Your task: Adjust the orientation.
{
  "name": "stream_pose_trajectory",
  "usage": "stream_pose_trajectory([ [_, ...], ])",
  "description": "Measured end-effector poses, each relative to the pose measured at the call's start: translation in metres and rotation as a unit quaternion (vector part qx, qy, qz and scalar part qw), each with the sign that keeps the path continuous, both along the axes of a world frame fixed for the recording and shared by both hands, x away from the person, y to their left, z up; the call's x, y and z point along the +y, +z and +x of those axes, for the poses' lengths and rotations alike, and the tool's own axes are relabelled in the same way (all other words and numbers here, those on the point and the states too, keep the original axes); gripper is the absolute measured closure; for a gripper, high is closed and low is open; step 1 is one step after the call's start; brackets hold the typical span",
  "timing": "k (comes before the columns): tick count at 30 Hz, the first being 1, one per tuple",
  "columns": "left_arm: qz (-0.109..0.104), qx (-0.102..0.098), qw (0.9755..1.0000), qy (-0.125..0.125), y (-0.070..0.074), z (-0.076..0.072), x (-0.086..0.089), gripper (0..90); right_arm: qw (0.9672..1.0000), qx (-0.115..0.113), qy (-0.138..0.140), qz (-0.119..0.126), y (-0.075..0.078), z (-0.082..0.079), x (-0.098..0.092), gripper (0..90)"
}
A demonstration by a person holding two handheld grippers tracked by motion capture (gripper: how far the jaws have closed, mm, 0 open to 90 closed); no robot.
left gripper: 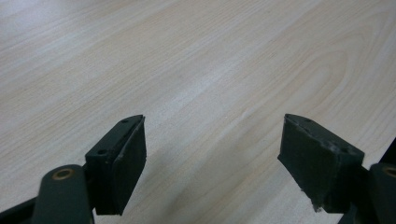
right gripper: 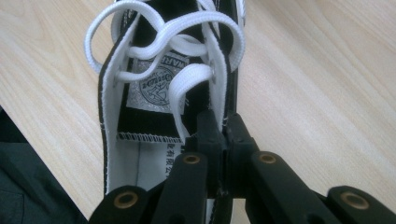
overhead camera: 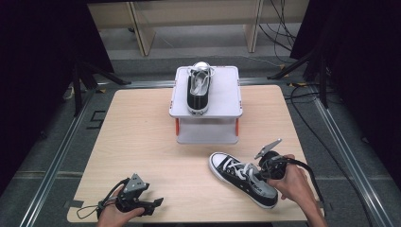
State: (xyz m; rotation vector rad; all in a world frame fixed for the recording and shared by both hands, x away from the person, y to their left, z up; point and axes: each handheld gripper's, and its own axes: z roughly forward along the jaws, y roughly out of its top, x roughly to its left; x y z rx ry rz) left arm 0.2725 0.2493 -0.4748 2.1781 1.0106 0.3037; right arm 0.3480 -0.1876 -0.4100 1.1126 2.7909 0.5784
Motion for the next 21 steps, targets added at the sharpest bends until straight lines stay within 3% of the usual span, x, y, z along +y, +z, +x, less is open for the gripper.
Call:
stream_pose_trajectory([
  [4, -0.008, 0.004, 0.9999, 0.007, -0.001, 0.001, -0.001, 22.4, 0.9996, -0.017, 0.014, 0.019, 0.007, 0.002, -0.001, 75.4],
  [6, -0.005, 0.004, 1.0, 0.005, -0.001, 0.001, 0.0, 22.4, 0.9995, -0.019, 0.01, 0.024, 0.012, 0.002, 0.0, 74.2],
  [9, -0.001, 0.002, 1.0, 0.004, -0.001, 0.002, 0.0, 22.4, 0.9988, -0.03, 0.035, 0.018, 0.015, 0.007, 0.002, 74.1],
  [10, -0.001, 0.002, 1.0, 0.005, -0.001, 0.002, 0.001, 22.4, 0.9991, -0.019, 0.034, 0.015, 0.014, 0.007, 0.004, 73.8],
  [12, -0.002, 0.004, 1.0, 0.008, -0.001, 0.002, 0.001, 22.4, 0.9986, -0.019, 0.047, 0.009, 0.011, 0.011, 0.007, 72.9],
  [17, -0.002, 0.003, 1.0, 0.006, -0.001, 0.002, 0.001, 22.4, 0.9989, -0.004, 0.047, 0.001, 0.005, 0.018, 0.012, 72.6],
  [18, -0.002, 0.002, 1.0, 0.005, -0.001, 0.002, 0.001, 22.4, 0.9981, -0.004, 0.061, -0.003, 0.003, 0.021, 0.013, 72.6],
  [21, -0.006, 0.003, 1.0, 0.006, -0.001, 0.002, 0.001, 22.4, 0.9977, 0.007, 0.067, -0.013, -0.002, 0.025, 0.019, 72.7],
])
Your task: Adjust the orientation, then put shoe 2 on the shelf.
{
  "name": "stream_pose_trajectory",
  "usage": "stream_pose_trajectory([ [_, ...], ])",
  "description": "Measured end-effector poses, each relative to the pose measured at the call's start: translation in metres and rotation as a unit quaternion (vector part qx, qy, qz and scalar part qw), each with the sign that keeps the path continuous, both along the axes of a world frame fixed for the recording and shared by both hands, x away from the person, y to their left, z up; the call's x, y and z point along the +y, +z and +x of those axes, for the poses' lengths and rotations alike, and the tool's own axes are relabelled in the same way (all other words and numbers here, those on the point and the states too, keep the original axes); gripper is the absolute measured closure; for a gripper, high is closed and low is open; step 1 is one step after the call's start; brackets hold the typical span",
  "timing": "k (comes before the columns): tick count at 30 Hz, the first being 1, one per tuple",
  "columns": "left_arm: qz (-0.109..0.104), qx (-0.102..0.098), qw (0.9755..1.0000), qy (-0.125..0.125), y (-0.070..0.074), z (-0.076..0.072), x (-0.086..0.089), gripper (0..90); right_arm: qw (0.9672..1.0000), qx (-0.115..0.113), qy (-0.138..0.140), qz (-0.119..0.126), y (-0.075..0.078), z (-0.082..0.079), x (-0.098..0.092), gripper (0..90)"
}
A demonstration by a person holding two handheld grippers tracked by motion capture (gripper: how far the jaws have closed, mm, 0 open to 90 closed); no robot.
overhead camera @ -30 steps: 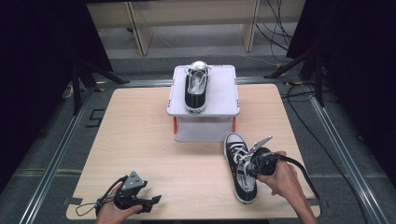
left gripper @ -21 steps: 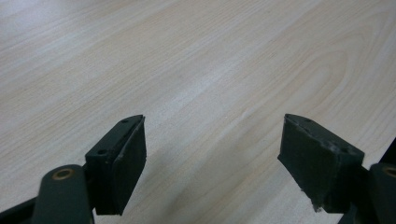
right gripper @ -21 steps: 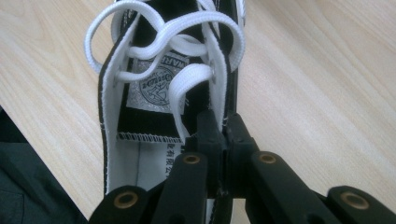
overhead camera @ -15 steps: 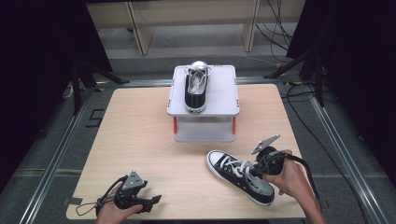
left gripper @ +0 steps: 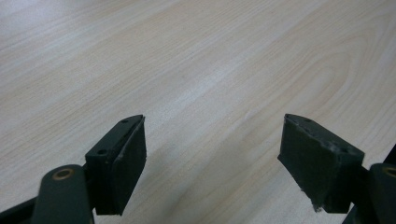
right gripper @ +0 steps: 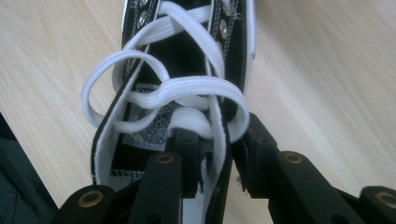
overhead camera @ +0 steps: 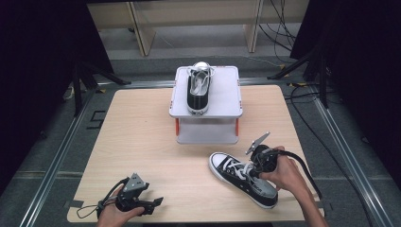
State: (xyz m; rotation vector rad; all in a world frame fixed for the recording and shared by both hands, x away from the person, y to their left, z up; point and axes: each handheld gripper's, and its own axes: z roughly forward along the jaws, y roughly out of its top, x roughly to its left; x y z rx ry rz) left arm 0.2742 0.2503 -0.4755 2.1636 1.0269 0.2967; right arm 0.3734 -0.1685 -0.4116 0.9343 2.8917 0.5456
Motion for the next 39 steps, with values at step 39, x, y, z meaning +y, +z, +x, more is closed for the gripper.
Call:
stream_pose_trajectory([
  [39, -0.002, -0.003, 1.0, 0.002, 0.001, -0.001, 0.0, 22.4, 0.9883, 0.093, 0.075, -0.094, 0.067, 0.018, 0.029, 85.9],
])
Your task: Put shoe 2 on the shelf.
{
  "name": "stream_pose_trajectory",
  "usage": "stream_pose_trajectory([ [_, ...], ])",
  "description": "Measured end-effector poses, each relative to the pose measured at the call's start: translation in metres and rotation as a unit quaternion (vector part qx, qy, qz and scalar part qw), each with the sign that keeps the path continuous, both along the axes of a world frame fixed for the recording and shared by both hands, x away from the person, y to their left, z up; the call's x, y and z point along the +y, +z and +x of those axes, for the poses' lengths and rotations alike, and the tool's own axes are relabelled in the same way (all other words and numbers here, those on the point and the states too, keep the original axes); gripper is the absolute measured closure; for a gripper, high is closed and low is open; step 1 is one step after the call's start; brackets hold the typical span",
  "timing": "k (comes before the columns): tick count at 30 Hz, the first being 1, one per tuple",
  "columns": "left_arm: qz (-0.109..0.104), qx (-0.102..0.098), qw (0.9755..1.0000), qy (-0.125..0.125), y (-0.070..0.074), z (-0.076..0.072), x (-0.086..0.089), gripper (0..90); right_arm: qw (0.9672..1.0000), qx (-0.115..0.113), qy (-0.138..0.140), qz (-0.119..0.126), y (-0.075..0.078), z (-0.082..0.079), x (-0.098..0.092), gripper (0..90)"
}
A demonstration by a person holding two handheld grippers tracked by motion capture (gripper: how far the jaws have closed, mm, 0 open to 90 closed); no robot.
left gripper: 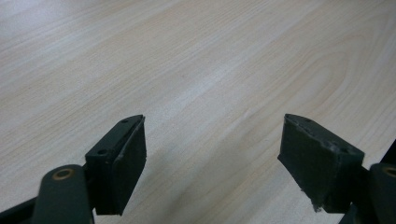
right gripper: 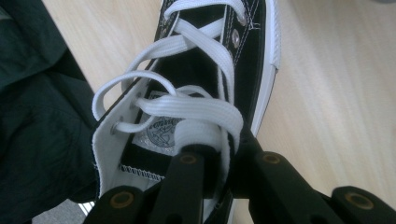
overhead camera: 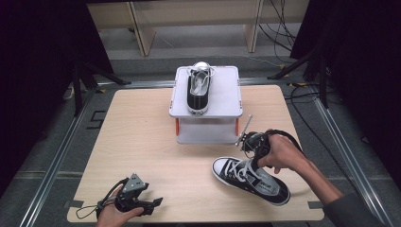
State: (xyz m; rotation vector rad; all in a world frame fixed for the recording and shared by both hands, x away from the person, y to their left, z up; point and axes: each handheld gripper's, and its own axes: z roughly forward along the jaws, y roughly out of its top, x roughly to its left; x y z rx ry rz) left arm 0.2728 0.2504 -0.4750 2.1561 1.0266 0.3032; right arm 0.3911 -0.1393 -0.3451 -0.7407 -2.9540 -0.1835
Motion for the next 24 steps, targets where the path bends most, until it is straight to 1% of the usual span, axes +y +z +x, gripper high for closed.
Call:
stream_pose_trajectory([
  [1, -0.001, -0.001, 1.0, 0.0, 0.0, 0.0, 0.0, 22.4, 0.9999, -0.001, -0.01, 0.002, 0.007, 0.0, 0.0, 85.8],
  [2, -0.003, -0.001, 1.0, 0.001, 0.0, 0.0, -0.001, 22.4, 0.9999, -0.007, -0.009, 0.009, 0.014, 0.001, -0.001, 85.9],
  [3, -0.003, -0.001, 1.0, 0.001, 0.0, 0.0, 0.0, 22.4, 0.9997, -0.011, -0.015, 0.017, 0.03, 0.002, -0.001, 85.9],
  [4, -0.001, 0.0, 1.0, 0.0, 0.0, 0.0, 0.0, 22.4, 0.9997, -0.011, -0.015, 0.017, 0.03, 0.002, -0.001, 85.9],
  [5, -0.003, 0.0, 1.0, 0.002, 0.0, 0.0, 0.0, 22.4, 0.9994, -0.016, -0.018, 0.026, 0.045, 0.004, -0.003, 85.9],
  [6, -0.003, 0.0, 1.0, 0.002, 0.0, 0.0, 0.0, 22.4, 0.9994, -0.016, -0.018, 0.026, 0.045, 0.004, -0.003, 85.9],
  [7, -0.001, 0.0, 1.0, 0.0, 0.0, 0.0, 0.0, 22.4, 0.9988, -0.025, -0.026, 0.032, 0.052, 0.006, -0.004, 85.9],
  [9, -0.003, -0.001, 1.0, 0.0, 0.0, 0.0, 0.0, 22.4, 0.9979, -0.042, -0.03, 0.039, 0.073, 0.009, -0.006, 85.9],
  [10, -0.002, -0.001, 1.0, 0.0, 0.0, 0.0, 0.0, 22.4, 0.9979, -0.042, -0.03, 0.039, 0.073, 0.009, -0.006, 85.9],
  [13, -0.003, 0.003, 1.0, 0.004, -0.001, 0.0, 0.0, 22.4, 0.9967, -0.059, -0.042, 0.036, 0.092, 0.011, -0.008, 86.0],
  [14, -0.003, 0.001, 1.0, 0.002, -0.001, 0.0, 0.0, 22.4, 0.9955, -0.07, -0.048, 0.041, 0.104, 0.014, -0.011, 86.0],
  [15, -0.002, 0.001, 1.0, 0.002, -0.001, 0.0, 0.0, 22.3, 0.995, -0.078, -0.047, 0.041, 0.11, 0.017, -0.013, 86.0],
  [16, -0.001, 0.003, 1.0, 0.003, -0.001, 0.0, 0.0, 22.3, 0.995, -0.078, -0.047, 0.041, 0.11, 0.017, -0.013, 86.0],
  [17, 0.0, 0.002, 1.0, 0.003, -0.001, 0.001, 0.0, 22.4, 0.9939, -0.083, -0.06, 0.041, 0.117, 0.019, -0.014, 86.0],
  [18, 0.0, 0.002, 1.0, 0.003, -0.001, 0.001, 0.0, 22.4, 0.9929, -0.093, -0.06, 0.042, 0.124, 0.023, -0.017, 86.0],
  [19, -0.001, 0.002, 1.0, 0.002, -0.001, 0.0, 0.0, 22.4, 0.9923, -0.093, -0.071, 0.04, 0.128, 0.025, -0.017, 86.0],
  [20, -0.002, 0.003, 1.0, 0.002, -0.001, 0.0, 0.0, 22.4, 0.9912, -0.102, -0.075, 0.04, 0.133, 0.029, -0.018, 86.0],
  [21, -0.003, 0.003, 1.0, 0.003, -0.001, 0.0, 0.0, 22.3, 0.989, -0.109, -0.091, 0.041, 0.142, 0.039, -0.02, 86.0],
  [22, -0.003, 0.003, 1.0, 0.003, -0.001, 0.0, 0.0, 22.4, 0.989, -0.109, -0.091, 0.041, 0.142, 0.039, -0.02, 86.0],
  [23, -0.005, 0.004, 1.0, 0.005, -0.001, 0.0, 0.0, 22.4, 0.9875, -0.115, -0.1, 0.04, 0.146, 0.044, -0.019, 86.0],
  [24, -0.003, 0.002, 1.0, 0.003, 0.0, 0.001, 0.0, 22.4, 0.9855, -0.121, -0.112, 0.043, 0.152, 0.054, -0.018, 86.0],
])
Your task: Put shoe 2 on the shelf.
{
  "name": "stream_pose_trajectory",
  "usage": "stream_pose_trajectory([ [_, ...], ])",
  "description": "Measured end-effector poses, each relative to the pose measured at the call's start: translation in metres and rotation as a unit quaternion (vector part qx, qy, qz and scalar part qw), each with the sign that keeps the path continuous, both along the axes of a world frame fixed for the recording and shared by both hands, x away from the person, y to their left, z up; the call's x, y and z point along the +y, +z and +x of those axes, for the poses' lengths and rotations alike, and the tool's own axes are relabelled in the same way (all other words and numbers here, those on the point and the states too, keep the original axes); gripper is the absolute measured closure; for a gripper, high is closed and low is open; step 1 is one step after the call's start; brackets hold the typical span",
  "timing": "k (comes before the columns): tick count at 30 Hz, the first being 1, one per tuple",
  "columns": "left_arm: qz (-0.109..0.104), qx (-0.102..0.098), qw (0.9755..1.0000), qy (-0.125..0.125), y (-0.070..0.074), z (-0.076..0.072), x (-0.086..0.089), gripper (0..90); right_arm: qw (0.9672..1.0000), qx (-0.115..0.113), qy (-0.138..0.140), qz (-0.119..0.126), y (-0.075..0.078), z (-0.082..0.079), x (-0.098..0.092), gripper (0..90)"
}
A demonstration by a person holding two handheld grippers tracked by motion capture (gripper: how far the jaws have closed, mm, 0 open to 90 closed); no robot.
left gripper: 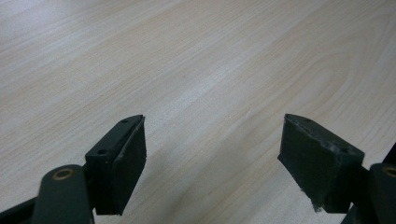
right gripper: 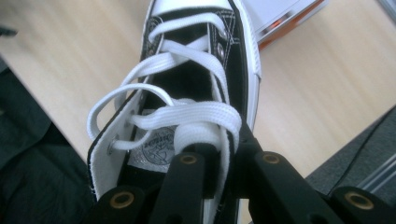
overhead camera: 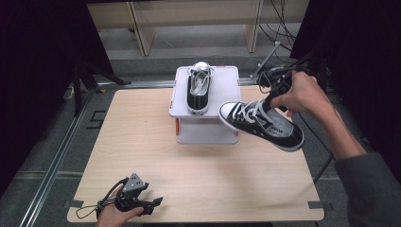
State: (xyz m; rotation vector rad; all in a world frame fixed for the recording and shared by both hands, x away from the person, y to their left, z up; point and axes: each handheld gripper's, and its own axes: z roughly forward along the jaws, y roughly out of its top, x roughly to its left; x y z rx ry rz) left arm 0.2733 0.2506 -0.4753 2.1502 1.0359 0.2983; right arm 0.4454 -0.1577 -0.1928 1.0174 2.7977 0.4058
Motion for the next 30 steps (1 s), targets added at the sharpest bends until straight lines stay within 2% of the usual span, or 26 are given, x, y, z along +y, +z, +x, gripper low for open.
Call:
stream_pose_trajectory([
  [1, 0.002, 0.001, 1.0, -0.001, 0.0, 0.0, 0.0, 22.4, 1.0, 0.0, 0.0, 0.0, 0.0, 0.0, 0.0, 86.0],
  [3, -0.001, 0.001, 1.0, -0.001, 0.0, 0.0, 0.0, 22.4, 0.9998, -0.003, -0.019, 0.001, 0.005, 0.013, 0.0, 86.0],
  [4, -0.001, -0.001, 1.0, -0.002, 0.0, 0.0, 0.0, 22.4, 0.9993, -0.007, -0.037, 0.005, 0.009, 0.026, 0.0, 86.0],
  [5, 0.0, -0.002, 1.0, -0.004, 0.0, 0.0, 0.0, 22.4, 0.9993, -0.007, -0.037, 0.005, 0.009, 0.026, 0.0, 86.0],
  [9, -0.002, -0.001, 1.0, -0.004, 0.0, 0.0, 0.0, 22.4, 0.9974, -0.018, -0.069, 0.008, 0.01, 0.052, 0.004, 86.0],
  [11, -0.003, -0.001, 1.0, -0.003, 0.001, -0.001, 0.0, 22.4, 0.9968, -0.027, -0.074, 0.012, 0.01, 0.065, 0.006, 86.0],
  [15, -0.006, -0.003, 1.0, -0.005, 0.001, -0.001, -0.001, 22.3, 0.9929, -0.036, -0.11, 0.026, 0.011, 0.086, 0.014, 86.0],
  [16, -0.004, -0.001, 1.0, -0.006, 0.001, -0.001, 0.0, 22.4, 0.9916, -0.039, -0.119, 0.033, 0.011, 0.098, 0.018, 86.1],
  [17, -0.006, 0.0, 1.0, -0.005, 0.0, -0.001, 0.0, 22.4, 0.9916, -0.039, -0.119, 0.033, 0.011, 0.098, 0.018, 86.1],
  [18, -0.008, 0.001, 1.0, -0.003, 0.0, -0.002, 0.001, 22.4, 0.9911, -0.043, -0.121, 0.036, 0.01, 0.104, 0.019, 86.0],
  [19, -0.013, -0.001, 0.9999, -0.002, 0.0, -0.002, 0.001, 22.3, 0.9891, -0.038, -0.136, 0.042, 0.01, 0.108, 0.023, 86.0],
  [20, -0.016, 0.001, 0.9998, -0.006, 0.001, -0.002, 0.001, 22.3, 0.9889, -0.043, -0.135, 0.044, 0.008, 0.114, 0.024, 86.0],
  [21, -0.017, -0.002, 0.9998, -0.004, 0.001, -0.001, 0.0, 22.2, 0.987, -0.042, -0.148, 0.046, 0.007, 0.118, 0.027, 86.0],
  [22, -0.013, -0.001, 0.9999, -0.005, 0.002, -0.001, 0.001, 22.2, 0.9873, -0.043, -0.147, 0.043, 0.005, 0.124, 0.028, 86.0],
  [25, -0.016, 0.001, 0.9998, -0.007, 0.001, -0.002, -0.001, 22.2, 0.9827, -0.04, -0.175, 0.045, 0.002, 0.137, 0.036, 86.0],
  [28, -0.012, 0.001, 0.9999, -0.011, 0.002, -0.002, 0.0, 22.2, 0.9823, -0.037, -0.179, 0.043, -0.003, 0.148, 0.04, 86.0],
  [29, -0.012, 0.0, 0.9999, -0.011, 0.003, -0.002, 0.0, 22.2, 0.979, -0.032, -0.196, 0.047, -0.004, 0.151, 0.042, 86.0],
  [30, -0.014, -0.002, 0.9999, -0.01, 0.003, -0.002, 0.0, 22.2, 0.9778, -0.033, -0.201, 0.049, -0.004, 0.154, 0.043, 86.0],
])
